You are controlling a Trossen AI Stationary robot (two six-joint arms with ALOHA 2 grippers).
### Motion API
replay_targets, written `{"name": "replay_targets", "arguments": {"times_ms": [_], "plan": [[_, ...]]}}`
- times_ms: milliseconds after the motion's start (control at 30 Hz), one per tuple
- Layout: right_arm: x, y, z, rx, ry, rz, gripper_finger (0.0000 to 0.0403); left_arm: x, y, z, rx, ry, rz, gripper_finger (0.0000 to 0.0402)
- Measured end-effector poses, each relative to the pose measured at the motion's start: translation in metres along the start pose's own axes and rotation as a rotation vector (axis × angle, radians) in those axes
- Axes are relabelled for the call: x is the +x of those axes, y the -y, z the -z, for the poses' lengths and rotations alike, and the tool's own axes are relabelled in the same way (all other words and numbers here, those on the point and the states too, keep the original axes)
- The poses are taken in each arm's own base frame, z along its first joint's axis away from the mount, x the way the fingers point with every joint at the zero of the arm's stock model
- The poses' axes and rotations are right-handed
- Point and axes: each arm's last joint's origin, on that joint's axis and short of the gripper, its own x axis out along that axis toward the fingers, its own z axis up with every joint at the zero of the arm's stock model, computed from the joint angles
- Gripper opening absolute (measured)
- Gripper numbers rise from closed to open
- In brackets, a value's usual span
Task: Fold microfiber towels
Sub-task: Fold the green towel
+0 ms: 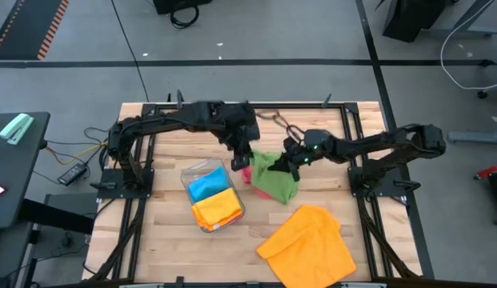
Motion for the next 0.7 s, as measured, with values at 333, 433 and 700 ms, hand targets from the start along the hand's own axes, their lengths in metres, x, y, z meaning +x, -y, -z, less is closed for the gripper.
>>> {"name": "replay_targets", "arguments": {"times_ms": [333, 433, 700], "plan": [[-0.076, -0.062, -0.096, -0.181, -0.029, 0.016, 0.0007, -0.076, -0.026, -0.029, -0.055, 0.248, 0.109, 0.0015], [-0.092, -0.085, -0.114, -0.212, -0.124, 0.002, 0.0006, -0.094, -0.019, -0.036, -0.032, 0.318, 0.159, 0.0017], [-0.12, -0.103, -0.147, -0.393, -0.22, 0.268, 0.0006, -0.099, -0.033, -0.045, 0.0, 0.398, 0.095, 0.0015]]}}
